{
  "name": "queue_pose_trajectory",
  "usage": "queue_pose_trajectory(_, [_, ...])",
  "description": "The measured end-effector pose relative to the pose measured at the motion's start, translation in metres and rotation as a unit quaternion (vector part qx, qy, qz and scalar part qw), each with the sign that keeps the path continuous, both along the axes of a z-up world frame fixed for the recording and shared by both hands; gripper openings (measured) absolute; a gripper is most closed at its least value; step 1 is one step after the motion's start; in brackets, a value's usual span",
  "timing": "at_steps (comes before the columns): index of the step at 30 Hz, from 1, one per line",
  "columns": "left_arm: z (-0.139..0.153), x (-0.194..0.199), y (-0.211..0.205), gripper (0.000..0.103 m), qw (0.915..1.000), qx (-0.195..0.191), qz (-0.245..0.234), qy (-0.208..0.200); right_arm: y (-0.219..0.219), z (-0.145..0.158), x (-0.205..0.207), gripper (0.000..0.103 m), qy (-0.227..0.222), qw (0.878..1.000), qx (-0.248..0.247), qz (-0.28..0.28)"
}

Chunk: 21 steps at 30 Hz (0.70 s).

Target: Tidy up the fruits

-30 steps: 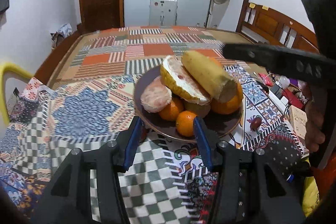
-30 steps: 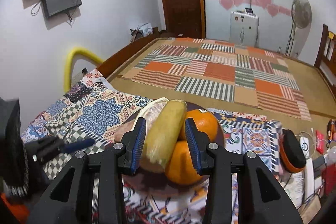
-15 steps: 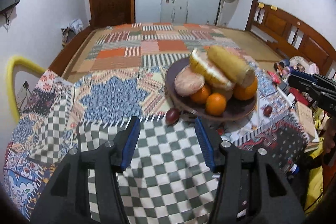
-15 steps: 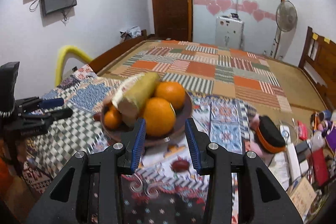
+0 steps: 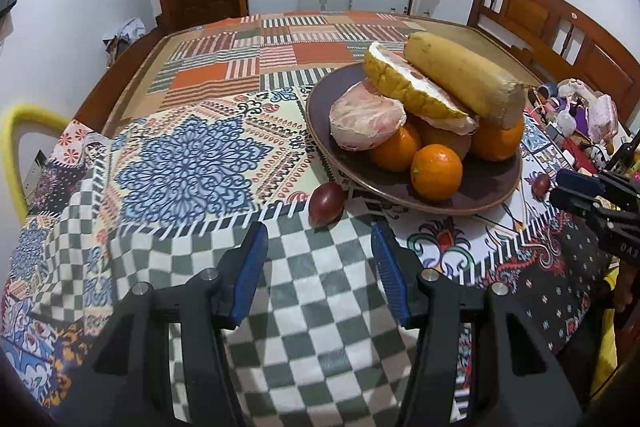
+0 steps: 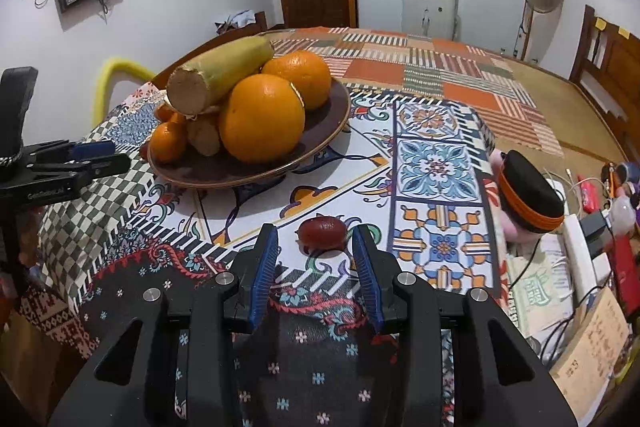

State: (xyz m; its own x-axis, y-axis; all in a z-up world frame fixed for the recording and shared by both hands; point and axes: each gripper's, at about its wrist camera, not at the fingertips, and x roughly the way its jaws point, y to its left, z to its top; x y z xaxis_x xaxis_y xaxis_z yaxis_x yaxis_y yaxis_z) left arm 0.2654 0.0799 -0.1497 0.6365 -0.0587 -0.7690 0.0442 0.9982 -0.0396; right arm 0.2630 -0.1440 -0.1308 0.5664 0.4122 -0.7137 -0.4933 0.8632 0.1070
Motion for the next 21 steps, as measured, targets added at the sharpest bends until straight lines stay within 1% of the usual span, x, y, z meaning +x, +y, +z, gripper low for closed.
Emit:
queue_pose_trajectory(3, [-0.006, 0.008, -0.002, 0.05, 1.0, 0.006, -0.003, 0.007, 0.004, -0.005, 0.001, 0.036, 0.004, 1.0, -0.006, 0.005])
queue_pose_trajectory(5, [-0.01, 0.012, -0.003, 0.046, 0.9999, 0.003, -0.006, 0.014, 0.006, -0.009, 0.003, 0.036, 0.006, 1.0, -0.01, 0.004])
queue_pose_trajectory(7, [-0.013, 0.015, -0.003, 0.044, 0.9998, 0.001, -0.007, 0.017, 0.007, -0.01, 0.003, 0.035, 0.001, 1.0, -0.016, 0.003])
queue_pose_trajectory(9, [-0.013, 0.016, -0.004, 0.043, 0.9998, 0.003, -0.01, 0.015, 0.008, -0.009, 0.003, 0.029, -0.003, 1.0, -0.022, 0.002])
queue_pose_trajectory(11, [-0.012, 0.017, -0.004, 0.039, 0.9998, -0.002, -0.012, 0.014, 0.007, -0.01, 0.004, 0.026, -0.007, 1.0, -0.025, 0.0])
queue_pose_trajectory(12, [-0.012, 0.019, -0.005, 0.038, 0.9998, -0.006, -0.012, 0.013, 0.005, -0.01, 0.004, 0.025, -0.006, 1.0, -0.021, 0.0])
queue_pose_trajectory(14, [-0.013, 0.02, -0.006, 0.03, 0.9998, -0.005, -0.011, 0.013, 0.003, -0.009, 0.005, 0.024, -0.003, 1.0, -0.013, -0.002])
queue_pose_trajectory(16, [-0.013, 0.021, -0.007, 0.024, 0.9998, -0.003, -0.013, 0.012, 0.002, -0.009, 0.005, 0.024, -0.004, 1.0, -0.01, -0.003])
queue_pose_trajectory(21, [-0.013, 0.021, -0.011, 0.018, 0.9999, 0.006, -0.012, 0.007, 0.002, -0.005, 0.002, 0.024, -0.008, 1.0, 0.0, -0.001])
